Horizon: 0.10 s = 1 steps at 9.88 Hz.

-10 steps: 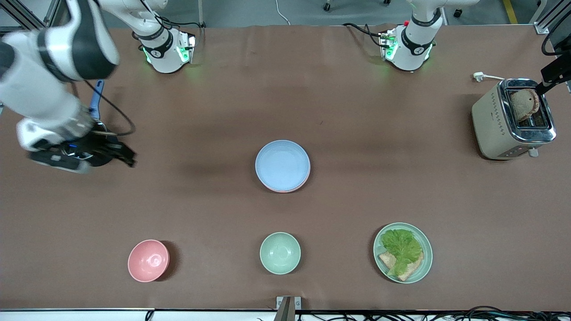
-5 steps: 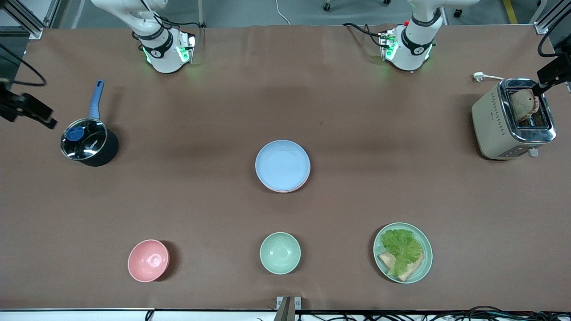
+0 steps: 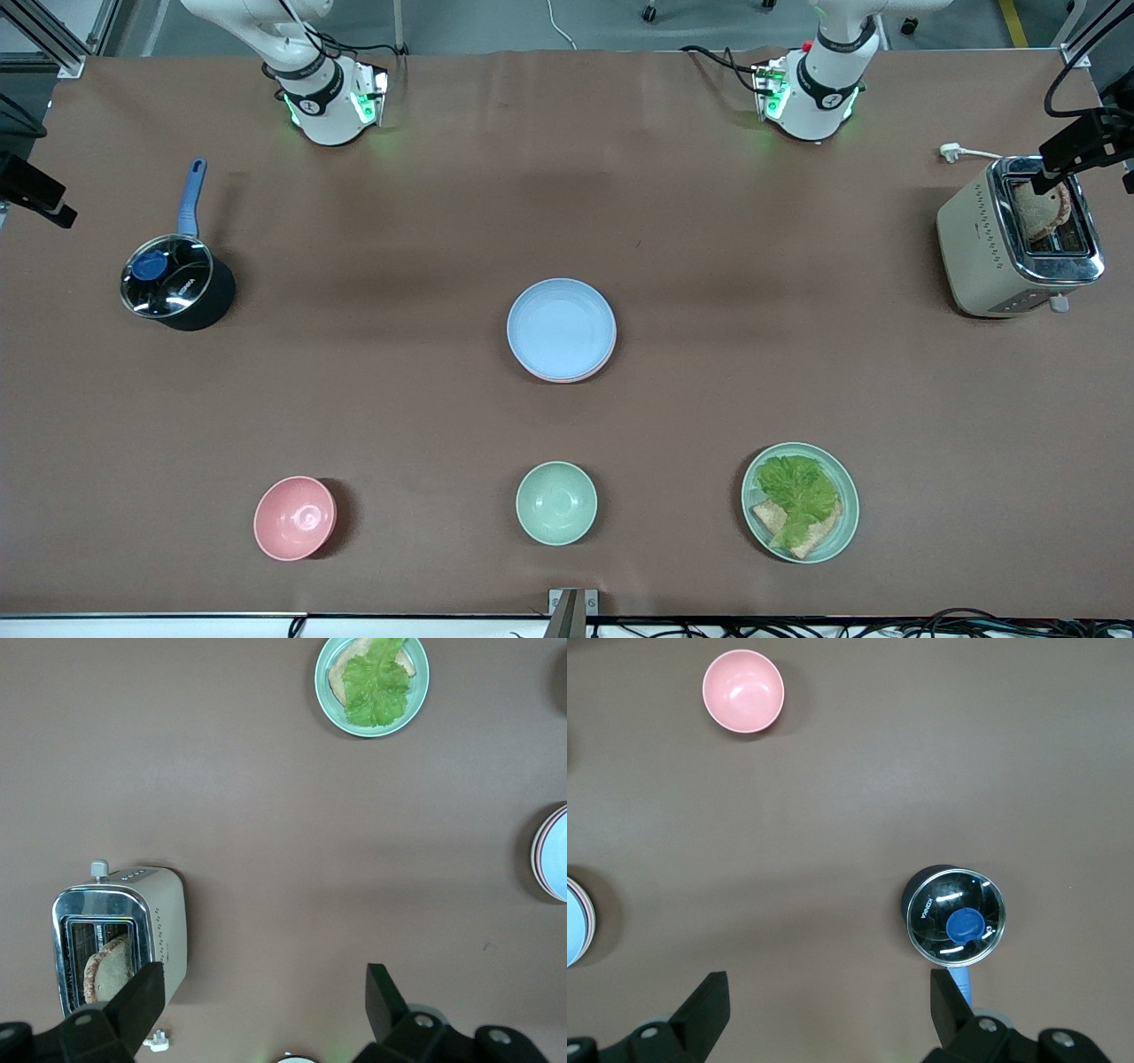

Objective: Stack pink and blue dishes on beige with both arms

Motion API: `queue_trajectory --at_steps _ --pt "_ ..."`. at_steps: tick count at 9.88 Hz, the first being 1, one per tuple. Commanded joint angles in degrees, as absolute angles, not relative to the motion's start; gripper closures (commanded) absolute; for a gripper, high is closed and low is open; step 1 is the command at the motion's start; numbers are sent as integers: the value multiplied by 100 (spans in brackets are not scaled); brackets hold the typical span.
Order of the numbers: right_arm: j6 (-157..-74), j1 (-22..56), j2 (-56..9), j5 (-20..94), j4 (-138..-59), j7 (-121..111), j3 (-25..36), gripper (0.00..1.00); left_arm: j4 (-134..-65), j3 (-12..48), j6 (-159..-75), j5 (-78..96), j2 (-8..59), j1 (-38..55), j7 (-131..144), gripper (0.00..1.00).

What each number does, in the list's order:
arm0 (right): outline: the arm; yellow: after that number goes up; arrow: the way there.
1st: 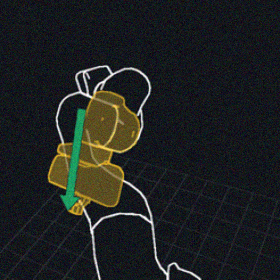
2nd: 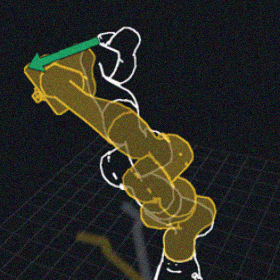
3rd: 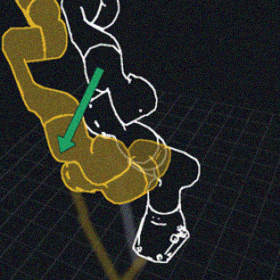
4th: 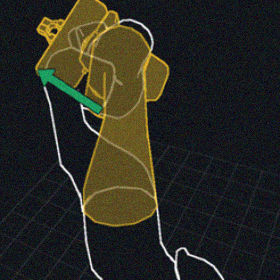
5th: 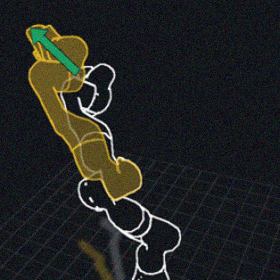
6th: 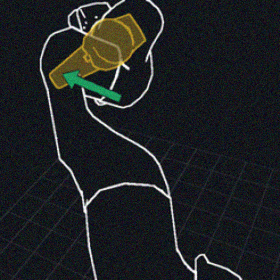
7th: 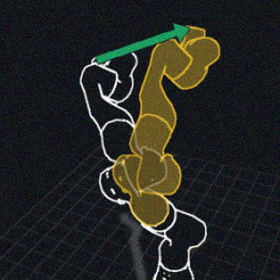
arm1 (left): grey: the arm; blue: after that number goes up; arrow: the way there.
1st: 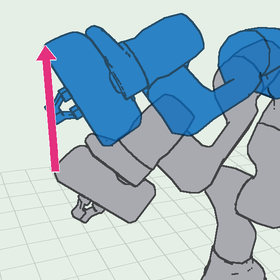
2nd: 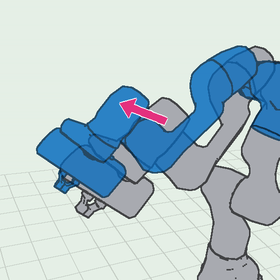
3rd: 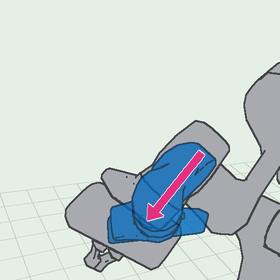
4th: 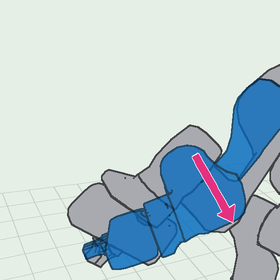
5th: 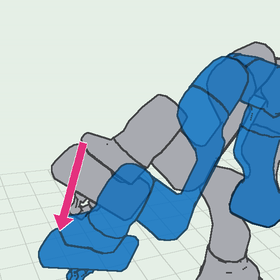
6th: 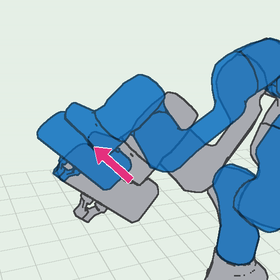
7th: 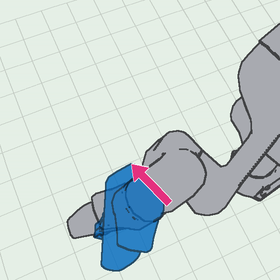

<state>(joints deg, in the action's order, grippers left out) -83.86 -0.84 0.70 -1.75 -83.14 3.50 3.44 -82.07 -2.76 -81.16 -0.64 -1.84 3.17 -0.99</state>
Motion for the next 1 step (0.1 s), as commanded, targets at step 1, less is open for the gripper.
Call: queue_trajectory --at_steps 1 --pt "-8288 -53 18 -185 -8218 281 352 0 -8394 -237 -8104 -18 -167 290 -53 0"
